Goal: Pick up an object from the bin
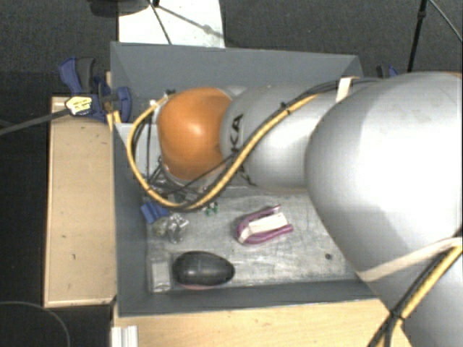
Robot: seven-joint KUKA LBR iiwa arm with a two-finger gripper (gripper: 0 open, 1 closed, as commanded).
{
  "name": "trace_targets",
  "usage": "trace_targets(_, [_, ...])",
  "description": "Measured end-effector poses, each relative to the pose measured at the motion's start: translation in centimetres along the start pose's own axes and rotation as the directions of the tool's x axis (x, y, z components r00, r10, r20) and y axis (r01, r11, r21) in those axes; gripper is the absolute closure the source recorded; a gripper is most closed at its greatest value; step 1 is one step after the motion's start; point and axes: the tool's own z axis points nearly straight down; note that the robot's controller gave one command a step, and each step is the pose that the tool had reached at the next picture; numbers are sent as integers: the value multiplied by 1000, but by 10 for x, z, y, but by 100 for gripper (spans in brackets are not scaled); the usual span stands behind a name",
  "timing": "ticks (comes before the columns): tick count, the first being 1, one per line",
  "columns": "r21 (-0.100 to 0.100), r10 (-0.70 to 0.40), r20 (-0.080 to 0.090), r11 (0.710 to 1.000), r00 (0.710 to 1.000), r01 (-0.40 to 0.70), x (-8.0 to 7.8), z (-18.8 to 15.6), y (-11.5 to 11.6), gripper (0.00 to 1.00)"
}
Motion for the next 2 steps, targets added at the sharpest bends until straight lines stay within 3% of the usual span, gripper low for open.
trace_targets(1, [-8,-8,-3,1000,1000,8,4,-41,-5,100])
trace_targets(2, [-7,32,2,999,999,-32,-2,-143,-13,100])
